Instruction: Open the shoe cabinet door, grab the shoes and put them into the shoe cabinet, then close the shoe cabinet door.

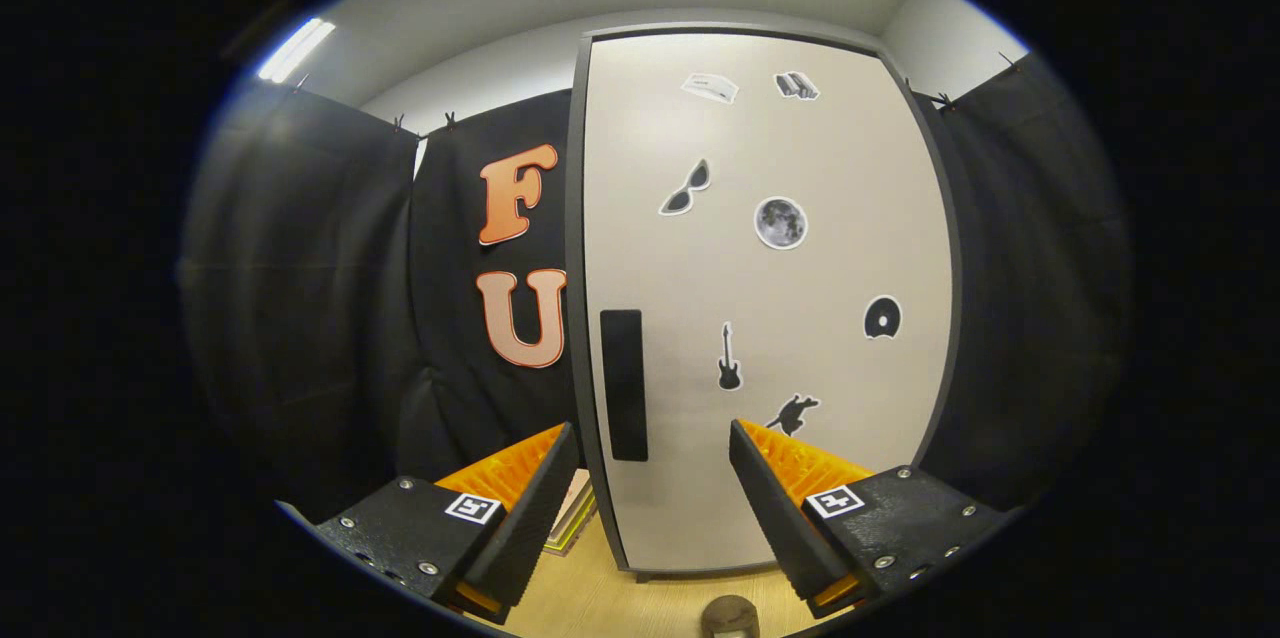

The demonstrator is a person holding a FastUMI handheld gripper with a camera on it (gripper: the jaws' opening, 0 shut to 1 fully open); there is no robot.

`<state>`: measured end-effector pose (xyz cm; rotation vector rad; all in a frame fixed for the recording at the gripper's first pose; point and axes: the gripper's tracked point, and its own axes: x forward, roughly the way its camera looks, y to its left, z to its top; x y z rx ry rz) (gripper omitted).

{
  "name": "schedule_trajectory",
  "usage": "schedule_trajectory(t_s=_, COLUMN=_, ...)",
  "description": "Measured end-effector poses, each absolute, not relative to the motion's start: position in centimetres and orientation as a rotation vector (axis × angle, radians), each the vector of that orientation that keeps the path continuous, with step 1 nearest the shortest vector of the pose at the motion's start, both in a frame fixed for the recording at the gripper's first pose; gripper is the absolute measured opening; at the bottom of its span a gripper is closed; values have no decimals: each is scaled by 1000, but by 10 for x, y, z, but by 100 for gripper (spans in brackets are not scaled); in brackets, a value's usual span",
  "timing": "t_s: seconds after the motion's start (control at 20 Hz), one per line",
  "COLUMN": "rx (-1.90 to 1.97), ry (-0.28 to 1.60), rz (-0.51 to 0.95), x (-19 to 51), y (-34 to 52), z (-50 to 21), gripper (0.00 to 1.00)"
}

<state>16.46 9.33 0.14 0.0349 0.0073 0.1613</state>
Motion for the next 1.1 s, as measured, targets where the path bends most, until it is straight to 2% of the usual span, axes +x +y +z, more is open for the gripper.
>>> schedule_trajectory(t_s=0.45, rx=50, ry=13, rz=152, x=225, y=113, z=-3, gripper=91)
schedule_trajectory(t_s=0.75, rx=55, ry=22, rz=134, x=246, y=118, z=-8, gripper=82)
schedule_trajectory(t_s=0.95, rx=54, ry=30, rz=123, x=256, y=122, z=-10, gripper=69)
schedule_trajectory(t_s=1.05, rx=50, ry=35, rz=126, x=258, y=125, z=-12, gripper=59)
schedule_trajectory(t_s=1.1, rx=54, ry=34, rz=134, x=259, y=128, z=-13, gripper=49)
